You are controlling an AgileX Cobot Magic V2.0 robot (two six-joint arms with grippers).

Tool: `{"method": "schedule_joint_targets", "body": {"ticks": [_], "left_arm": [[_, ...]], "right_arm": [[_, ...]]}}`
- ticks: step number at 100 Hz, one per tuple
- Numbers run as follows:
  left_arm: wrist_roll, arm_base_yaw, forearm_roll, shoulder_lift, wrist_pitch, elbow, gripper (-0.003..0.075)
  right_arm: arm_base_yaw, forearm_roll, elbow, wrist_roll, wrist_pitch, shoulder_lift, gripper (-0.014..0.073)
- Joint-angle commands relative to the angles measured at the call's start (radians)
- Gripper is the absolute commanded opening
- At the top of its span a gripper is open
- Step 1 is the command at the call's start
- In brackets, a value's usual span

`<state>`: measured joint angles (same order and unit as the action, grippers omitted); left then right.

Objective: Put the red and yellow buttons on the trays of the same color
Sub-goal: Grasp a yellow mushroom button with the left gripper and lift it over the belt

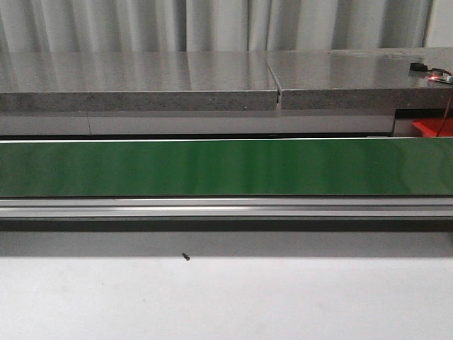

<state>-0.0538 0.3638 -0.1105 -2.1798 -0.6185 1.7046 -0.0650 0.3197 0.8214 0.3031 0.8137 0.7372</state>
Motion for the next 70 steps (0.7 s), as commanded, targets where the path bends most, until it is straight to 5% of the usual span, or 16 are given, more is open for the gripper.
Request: {"method": "schedule_joint_targets", "body": {"ticks": [1,21,70], "left_arm": [[0.0,-0.006,-0.003,0.061,0.041,0.031,0.0156],[0.0,-0.006,-0.003,0.092,-0.012,0.031,0.008],[0.0,-0.016,-0.109,0.349,-0.184,0.016,0.0076]], "right_arm": [[-0.001,0.014,0.024,0.003,-0.055,-0.004,-0.0069],[-0.001,0.014,0.024,0.003,-0.055,-0.004,-0.0069],[-0.001,0.014,0.024,0.003,-0.055,-0.004,-0.0069]]}}
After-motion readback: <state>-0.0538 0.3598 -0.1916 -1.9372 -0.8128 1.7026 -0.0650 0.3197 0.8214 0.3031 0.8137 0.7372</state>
